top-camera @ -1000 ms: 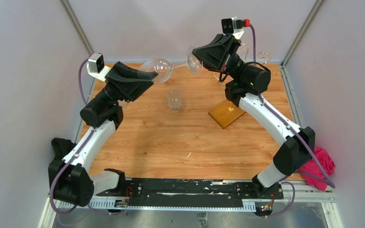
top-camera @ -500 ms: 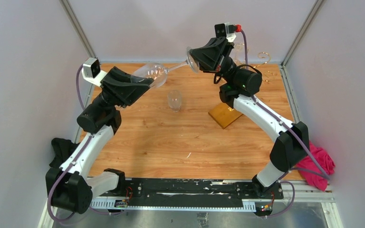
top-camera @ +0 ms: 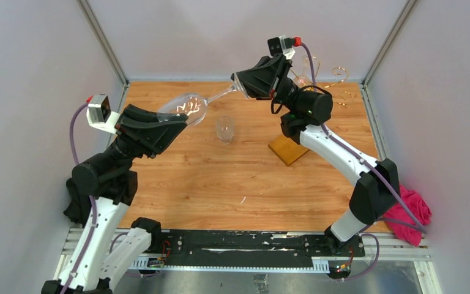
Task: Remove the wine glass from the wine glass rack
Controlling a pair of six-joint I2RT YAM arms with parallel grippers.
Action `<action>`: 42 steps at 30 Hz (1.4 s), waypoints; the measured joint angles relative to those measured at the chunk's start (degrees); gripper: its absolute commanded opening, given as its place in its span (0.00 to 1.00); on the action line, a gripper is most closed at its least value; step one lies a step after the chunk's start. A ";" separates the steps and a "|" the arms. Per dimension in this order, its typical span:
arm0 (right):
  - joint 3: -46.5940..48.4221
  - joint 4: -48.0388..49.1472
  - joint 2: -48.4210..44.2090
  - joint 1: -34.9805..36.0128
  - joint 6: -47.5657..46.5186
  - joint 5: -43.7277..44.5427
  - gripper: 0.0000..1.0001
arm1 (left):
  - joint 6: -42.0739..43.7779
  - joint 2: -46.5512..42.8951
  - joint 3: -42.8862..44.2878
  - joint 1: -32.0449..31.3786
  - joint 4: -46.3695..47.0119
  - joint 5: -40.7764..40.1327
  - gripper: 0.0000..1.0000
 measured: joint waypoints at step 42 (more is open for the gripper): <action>11.85 -82.44 -32.02 -5.07 -62.47 6.14 1.00 | 50.25 31.45 44.19 -0.13 -92.65 -46.71 0.00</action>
